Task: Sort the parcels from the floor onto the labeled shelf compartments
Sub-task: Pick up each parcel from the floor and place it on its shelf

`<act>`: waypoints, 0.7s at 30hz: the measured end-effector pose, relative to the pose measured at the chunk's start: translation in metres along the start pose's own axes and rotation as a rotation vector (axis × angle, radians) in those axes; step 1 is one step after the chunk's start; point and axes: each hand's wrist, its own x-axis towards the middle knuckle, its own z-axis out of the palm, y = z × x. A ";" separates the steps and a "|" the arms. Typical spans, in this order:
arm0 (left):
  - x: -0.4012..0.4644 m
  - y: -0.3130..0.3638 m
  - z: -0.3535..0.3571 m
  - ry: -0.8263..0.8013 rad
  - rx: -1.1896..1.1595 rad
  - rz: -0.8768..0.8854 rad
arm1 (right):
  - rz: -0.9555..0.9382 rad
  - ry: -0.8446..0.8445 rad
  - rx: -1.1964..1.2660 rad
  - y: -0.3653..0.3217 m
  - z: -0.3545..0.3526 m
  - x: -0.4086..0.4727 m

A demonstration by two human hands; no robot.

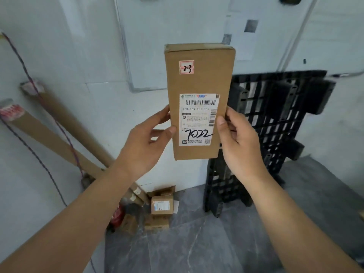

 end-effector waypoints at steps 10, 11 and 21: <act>-0.034 0.115 0.037 -0.114 -0.169 0.203 | -0.072 0.191 -0.251 -0.085 -0.122 -0.060; -0.040 0.127 0.044 -0.119 -0.179 0.223 | -0.075 0.204 -0.273 -0.092 -0.135 -0.066; -0.103 0.228 0.117 -0.255 -0.384 0.359 | -0.092 0.331 -0.482 -0.162 -0.270 -0.140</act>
